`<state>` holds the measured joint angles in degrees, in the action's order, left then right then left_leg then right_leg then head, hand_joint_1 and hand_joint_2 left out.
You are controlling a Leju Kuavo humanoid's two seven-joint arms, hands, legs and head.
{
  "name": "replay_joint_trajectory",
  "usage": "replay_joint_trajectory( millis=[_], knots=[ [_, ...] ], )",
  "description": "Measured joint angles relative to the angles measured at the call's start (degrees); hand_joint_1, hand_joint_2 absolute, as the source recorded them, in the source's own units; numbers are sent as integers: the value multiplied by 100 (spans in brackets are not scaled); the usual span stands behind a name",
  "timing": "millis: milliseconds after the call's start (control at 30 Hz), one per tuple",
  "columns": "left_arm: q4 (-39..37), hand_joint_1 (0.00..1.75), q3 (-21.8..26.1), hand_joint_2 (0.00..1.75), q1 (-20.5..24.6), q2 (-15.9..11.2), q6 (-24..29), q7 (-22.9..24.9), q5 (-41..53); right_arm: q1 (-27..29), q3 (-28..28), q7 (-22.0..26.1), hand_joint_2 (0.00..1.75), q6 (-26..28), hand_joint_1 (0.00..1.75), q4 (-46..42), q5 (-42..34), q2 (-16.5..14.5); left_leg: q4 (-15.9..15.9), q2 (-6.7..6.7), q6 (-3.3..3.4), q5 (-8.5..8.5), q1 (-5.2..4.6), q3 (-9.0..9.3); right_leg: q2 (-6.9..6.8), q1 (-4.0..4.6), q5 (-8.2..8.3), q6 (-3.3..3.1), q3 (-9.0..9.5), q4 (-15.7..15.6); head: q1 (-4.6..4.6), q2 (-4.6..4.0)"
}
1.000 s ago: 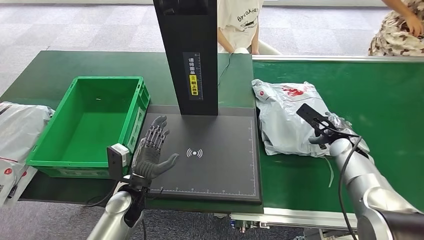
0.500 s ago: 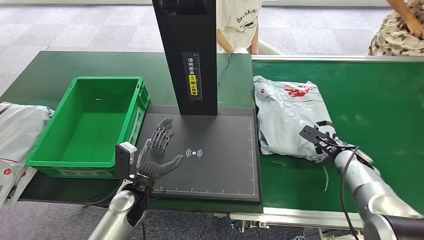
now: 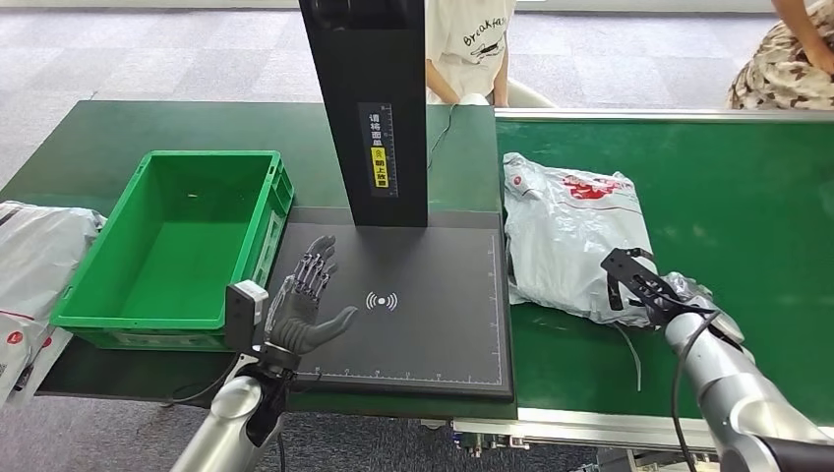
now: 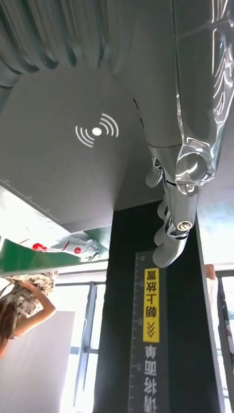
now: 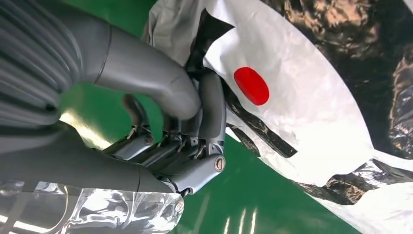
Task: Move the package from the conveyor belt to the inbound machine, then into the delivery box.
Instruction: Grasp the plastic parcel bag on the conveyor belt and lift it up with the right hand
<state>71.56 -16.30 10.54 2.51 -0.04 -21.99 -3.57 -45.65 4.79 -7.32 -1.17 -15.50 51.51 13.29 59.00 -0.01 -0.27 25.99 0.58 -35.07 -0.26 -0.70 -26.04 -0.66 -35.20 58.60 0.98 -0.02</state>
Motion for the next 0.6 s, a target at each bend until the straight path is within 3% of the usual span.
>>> replay_joint_trajectory(
  millis=[167, 333, 400, 600],
  knots=[
    [2, 0, 59, 175, -41, -17, 10, 0, 28, 35, -66, 187, 175, -377, 175, 0, -116, 6, -1, 0, 0, 0, 1, 0, 0, 0, 0, 0, 0, 1, 0, 0],
    [0, 0, 103, 175, -41, 6, 9, -11, 103, 86, -176, 724, 175, -959, 175, -22, -281, -3, -2, 0, 0, 0, 0, -2, 0, 0, 0, 0, 1, 2, 0, 0],
    [13, 0, 130, 175, -64, 24, 25, -26, 122, 90, -188, 1148, 175, -646, 175, -79, -224, -25, -2, 1, 0, 0, -1, -3, 1, 0, 0, 0, 1, 3, -1, 0],
    [277, 0, 260, 175, -313, 69, 129, -73, 179, 46, -251, 2675, 175, 1287, 175, -438, -310, -139, -2, -4, 0, 0, 1, -4, -5, 0, -2, 1, 1, 2, -1, 0]
  ],
)
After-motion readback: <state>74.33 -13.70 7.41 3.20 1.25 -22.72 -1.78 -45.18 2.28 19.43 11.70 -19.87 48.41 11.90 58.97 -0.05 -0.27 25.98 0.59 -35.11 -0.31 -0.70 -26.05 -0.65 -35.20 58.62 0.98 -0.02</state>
